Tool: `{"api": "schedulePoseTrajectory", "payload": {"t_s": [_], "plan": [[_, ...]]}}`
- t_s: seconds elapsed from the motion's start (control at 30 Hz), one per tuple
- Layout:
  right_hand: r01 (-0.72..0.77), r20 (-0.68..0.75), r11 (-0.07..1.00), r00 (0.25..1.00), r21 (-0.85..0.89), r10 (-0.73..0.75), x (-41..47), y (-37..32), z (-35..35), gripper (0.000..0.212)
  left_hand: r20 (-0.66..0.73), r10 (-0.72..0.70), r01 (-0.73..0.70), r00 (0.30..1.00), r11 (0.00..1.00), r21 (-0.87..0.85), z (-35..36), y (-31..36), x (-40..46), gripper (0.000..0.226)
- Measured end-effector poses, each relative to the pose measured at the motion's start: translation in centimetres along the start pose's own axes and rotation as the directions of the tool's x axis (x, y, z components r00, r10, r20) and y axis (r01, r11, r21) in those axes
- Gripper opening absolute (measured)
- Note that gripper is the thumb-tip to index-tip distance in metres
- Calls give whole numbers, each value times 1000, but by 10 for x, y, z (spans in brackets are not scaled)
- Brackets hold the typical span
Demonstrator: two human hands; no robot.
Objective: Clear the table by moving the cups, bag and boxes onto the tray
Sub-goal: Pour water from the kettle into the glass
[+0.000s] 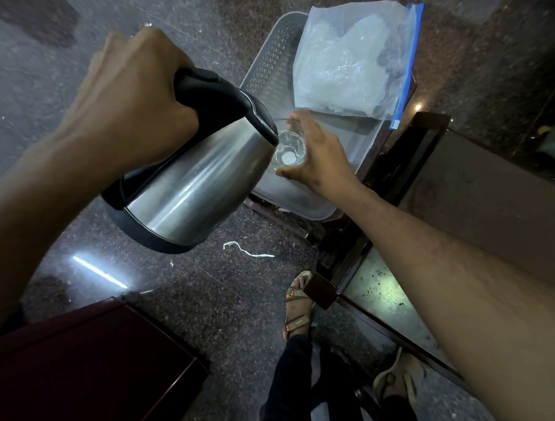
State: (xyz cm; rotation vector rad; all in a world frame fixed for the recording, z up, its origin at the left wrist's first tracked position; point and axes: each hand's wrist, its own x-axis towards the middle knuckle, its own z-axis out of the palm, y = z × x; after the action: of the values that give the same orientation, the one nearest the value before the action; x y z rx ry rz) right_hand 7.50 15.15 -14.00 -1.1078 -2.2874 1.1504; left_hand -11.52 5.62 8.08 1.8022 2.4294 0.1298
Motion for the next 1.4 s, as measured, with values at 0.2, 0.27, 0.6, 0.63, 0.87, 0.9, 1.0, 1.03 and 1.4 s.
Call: {"api": "schedulePoseTrajectory", "payload": {"t_s": [0.2,0.27,0.6,0.63,0.87,0.9,1.0,1.03,1.4], "plan": [[-14,-4,1000,1000,5,14,1,2,0,93,7,6,-6,1000,1000,8,0,1,0,6],[-13,-3,1000,1000,0,13,1,2,0,93,7,2,-2,1000,1000,10,0,2,1,6],[-14,-7,1000,1000,-1,14,0,1,0,94,11,-5,5,1000,1000,26,-1,3,4,6],[-14,-6,1000,1000,-1,14,0,1,0,94,11,-7,7,1000,1000,25,-2,3,4,6],[-10,-1,1000,1000,-13,10,0,0,-1,95,18,-11,10,1000,1000,13,-1,4,2,9],[-8,-1,1000,1000,-14,8,0,-1,-1,94,21,-12,12,1000,1000,12,-1,3,2,9],[-6,-3,1000,1000,-13,6,-1,-1,0,94,17,-12,12,1000,1000,6,0,2,1,6],[-7,-5,1000,1000,-12,7,-1,-1,1,95,13,-10,10,1000,1000,7,0,2,1,5],[-35,-8,999,999,-2,35,-5,-6,1,98,14,20,-19,1000,999,-31,-1,-2,-7,12]]}}
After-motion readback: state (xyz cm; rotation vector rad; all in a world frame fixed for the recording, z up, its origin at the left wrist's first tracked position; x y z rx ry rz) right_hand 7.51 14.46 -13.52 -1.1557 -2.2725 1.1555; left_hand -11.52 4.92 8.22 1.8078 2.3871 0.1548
